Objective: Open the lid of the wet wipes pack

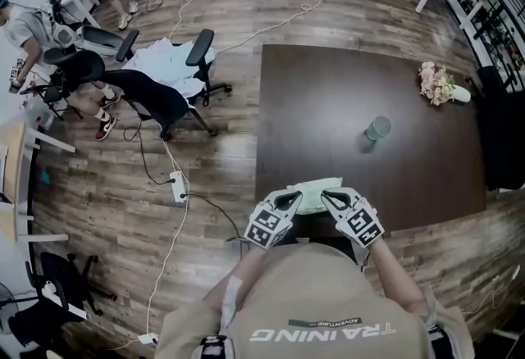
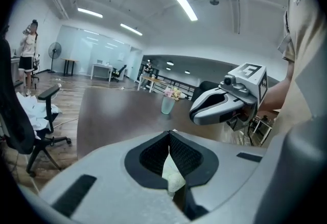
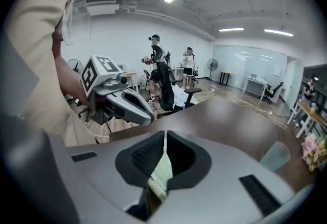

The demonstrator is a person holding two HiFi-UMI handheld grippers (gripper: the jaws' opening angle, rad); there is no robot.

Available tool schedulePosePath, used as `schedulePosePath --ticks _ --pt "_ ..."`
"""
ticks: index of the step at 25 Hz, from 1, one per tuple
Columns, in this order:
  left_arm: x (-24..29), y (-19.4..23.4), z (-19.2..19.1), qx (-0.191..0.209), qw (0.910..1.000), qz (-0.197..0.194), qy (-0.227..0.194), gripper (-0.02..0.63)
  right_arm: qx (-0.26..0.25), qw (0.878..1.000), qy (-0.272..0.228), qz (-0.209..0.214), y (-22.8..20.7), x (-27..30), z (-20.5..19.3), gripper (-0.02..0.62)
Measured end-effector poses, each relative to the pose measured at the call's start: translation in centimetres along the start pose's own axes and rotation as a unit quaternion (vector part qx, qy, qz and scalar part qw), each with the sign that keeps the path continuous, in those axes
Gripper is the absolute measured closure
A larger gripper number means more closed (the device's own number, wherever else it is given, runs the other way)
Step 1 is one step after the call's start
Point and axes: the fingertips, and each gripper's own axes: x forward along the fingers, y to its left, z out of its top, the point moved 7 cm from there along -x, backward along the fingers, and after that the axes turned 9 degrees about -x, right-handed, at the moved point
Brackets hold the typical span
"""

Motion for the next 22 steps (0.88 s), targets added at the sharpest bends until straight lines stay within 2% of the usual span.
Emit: schedulePosePath --ticks 3,8,12,17,18,19,20,22 --pt "0.4 0.4 -0.9 -0.007 0.9998 -0.002 0.019 0.597 -0.03 0.999 0.018 0.011 0.6 0.6 -0.3 0.578" --pt "0.9 -0.2 -1.5 -0.019 0.9996 -0.006 0.022 0.597 -0.096 0.992 0.069 0.034 1.0 1.5 -1.0 0.578" --pt "1.9 -0.3 -2.5 -0.009 0.9985 -0.002 0.055 0.597 -0.116 0.986 0.108 0.052 1.1 1.6 -2.3 0.578" --pt "2.4 0.6 -5.0 -0.033 0.9963 0.009 0.079 0.597 -0.145 0.975 0.143 0.086 1.9 2.3 -3.5 0.575" --pt "2.6 0.9 -5.2 -0.038 0.9959 0.012 0.081 0.597 -0.152 0.973 0.147 0.091 1.8 2.6 -3.6 0.556" --pt "2.7 1.2 -5.4 -0.044 0.9954 0.014 0.084 0.597 -0.158 0.971 0.15 0.097 1.9 2.8 -3.7 0.499" --pt "2.8 1.3 -5.7 -0.05 0.9948 0.016 0.087 0.597 -0.164 0.969 0.154 0.103 2.0 3.1 -3.8 0.476" --pt "3.0 1.4 -6.1 -0.057 0.994 0.018 0.091 0.597 -0.175 0.965 0.16 0.112 2.2 3.4 -3.9 0.476"
